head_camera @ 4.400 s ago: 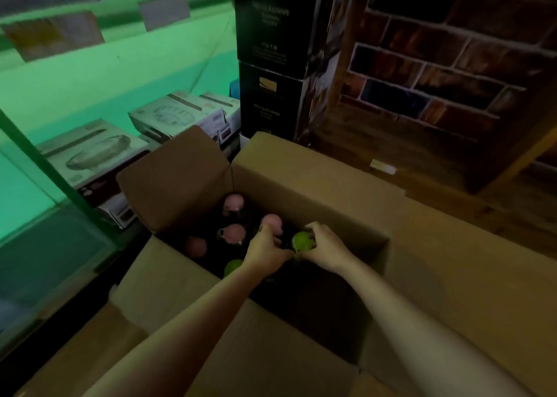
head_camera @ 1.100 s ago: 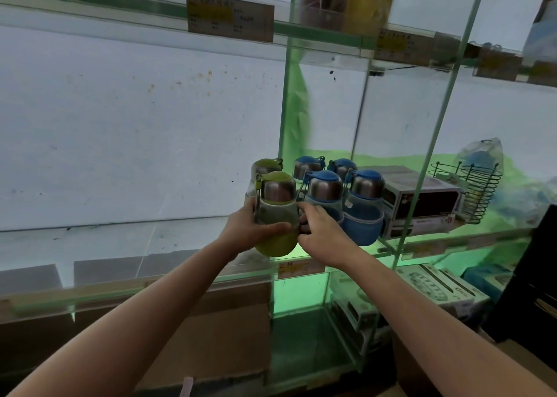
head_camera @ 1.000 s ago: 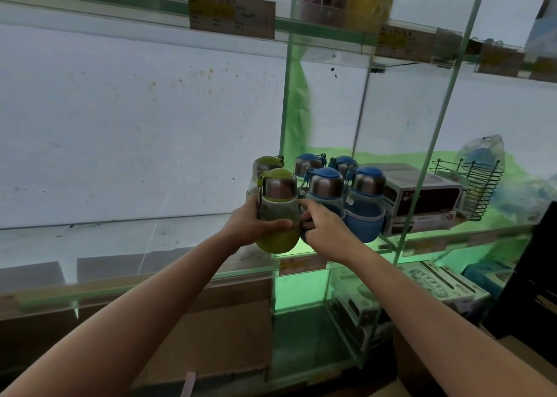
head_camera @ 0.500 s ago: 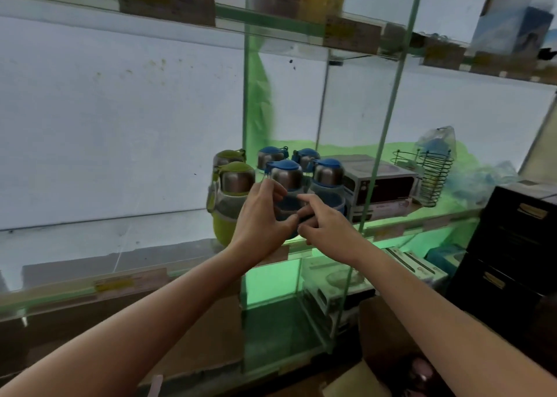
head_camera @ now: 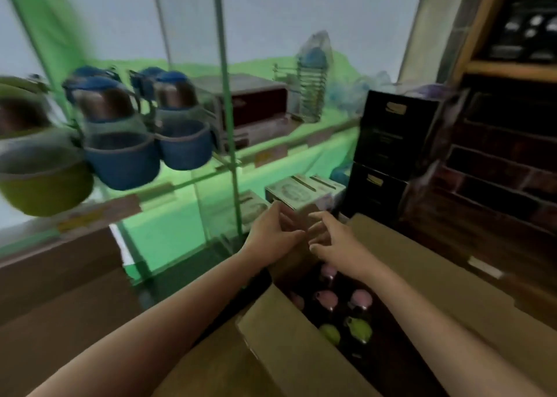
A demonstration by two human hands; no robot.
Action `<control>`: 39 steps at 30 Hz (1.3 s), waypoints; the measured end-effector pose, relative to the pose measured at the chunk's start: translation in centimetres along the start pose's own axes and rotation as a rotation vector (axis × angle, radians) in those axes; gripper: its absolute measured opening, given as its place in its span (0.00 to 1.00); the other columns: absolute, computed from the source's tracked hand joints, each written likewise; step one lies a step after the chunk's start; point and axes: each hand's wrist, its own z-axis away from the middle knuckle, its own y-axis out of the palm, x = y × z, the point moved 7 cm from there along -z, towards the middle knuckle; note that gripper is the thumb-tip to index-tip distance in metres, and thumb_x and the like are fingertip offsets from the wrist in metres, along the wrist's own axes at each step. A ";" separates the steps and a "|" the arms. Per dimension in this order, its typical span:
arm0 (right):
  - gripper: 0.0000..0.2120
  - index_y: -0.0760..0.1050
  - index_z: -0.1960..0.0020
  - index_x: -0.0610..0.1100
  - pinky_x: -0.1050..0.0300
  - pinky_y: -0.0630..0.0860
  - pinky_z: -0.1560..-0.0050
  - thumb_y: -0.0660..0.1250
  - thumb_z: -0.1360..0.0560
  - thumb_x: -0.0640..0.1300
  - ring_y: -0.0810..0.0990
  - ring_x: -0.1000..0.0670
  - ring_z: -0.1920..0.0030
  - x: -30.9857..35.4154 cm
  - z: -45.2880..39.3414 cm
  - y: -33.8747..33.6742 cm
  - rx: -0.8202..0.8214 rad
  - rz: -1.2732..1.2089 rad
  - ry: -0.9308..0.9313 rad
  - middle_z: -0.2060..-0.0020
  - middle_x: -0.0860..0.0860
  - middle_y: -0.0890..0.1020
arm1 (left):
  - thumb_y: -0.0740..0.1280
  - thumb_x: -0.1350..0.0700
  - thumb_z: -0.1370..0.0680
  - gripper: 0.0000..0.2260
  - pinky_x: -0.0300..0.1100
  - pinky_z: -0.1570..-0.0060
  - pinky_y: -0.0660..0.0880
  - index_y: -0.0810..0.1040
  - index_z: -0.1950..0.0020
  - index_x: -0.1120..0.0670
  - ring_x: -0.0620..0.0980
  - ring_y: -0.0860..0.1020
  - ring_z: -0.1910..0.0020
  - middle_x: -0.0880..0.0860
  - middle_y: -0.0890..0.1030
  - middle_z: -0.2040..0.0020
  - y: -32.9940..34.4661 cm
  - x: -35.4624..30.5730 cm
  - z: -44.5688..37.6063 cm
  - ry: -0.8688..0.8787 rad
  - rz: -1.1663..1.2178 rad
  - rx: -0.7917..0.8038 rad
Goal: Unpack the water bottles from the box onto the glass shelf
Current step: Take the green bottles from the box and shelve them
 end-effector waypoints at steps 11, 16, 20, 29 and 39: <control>0.25 0.65 0.30 0.45 0.55 0.74 0.45 0.66 0.25 0.41 0.77 0.49 0.44 -18.9 4.4 0.4 0.023 0.043 0.375 0.40 0.47 0.75 | 0.72 0.57 0.29 0.19 0.37 0.52 0.75 0.72 0.40 0.56 0.50 0.79 0.48 0.54 0.80 0.46 18.7 6.8 0.3 -0.160 -0.023 0.348; 0.25 0.65 0.31 0.42 0.60 0.71 0.49 0.68 0.26 0.42 0.76 0.47 0.40 -24.0 5.4 3.5 0.148 0.127 0.441 0.37 0.45 0.74 | 0.70 0.61 0.28 0.14 0.46 0.46 0.75 0.73 0.45 0.54 0.49 0.78 0.48 0.51 0.78 0.55 22.3 10.2 0.9 -0.223 -0.074 0.391; 0.26 0.68 0.33 0.44 0.57 0.71 0.43 0.70 0.28 0.49 0.74 0.45 0.38 -27.3 5.1 5.0 0.188 0.156 0.467 0.37 0.45 0.74 | 0.68 0.63 0.27 0.14 0.43 0.49 0.74 0.72 0.43 0.55 0.49 0.76 0.52 0.47 0.73 0.61 23.8 12.0 0.9 -0.271 -0.054 0.388; 0.38 0.57 0.25 0.50 0.47 0.67 0.33 0.72 0.30 0.48 0.68 0.37 0.33 -31.1 3.3 9.1 0.340 0.419 0.435 0.27 0.46 0.60 | 0.66 0.63 0.26 0.18 0.45 0.47 0.74 0.70 0.36 0.57 0.56 0.77 0.44 0.58 0.78 0.45 23.4 14.2 0.0 -0.323 -0.123 0.381; 0.34 0.58 0.28 0.51 0.47 0.70 0.38 0.70 0.30 0.51 0.69 0.38 0.36 -31.3 3.1 9.0 0.297 0.533 0.439 0.31 0.45 0.65 | 0.66 0.62 0.26 0.20 0.44 0.45 0.72 0.68 0.35 0.59 0.55 0.76 0.42 0.57 0.78 0.42 23.6 13.5 0.4 -0.218 -0.233 0.443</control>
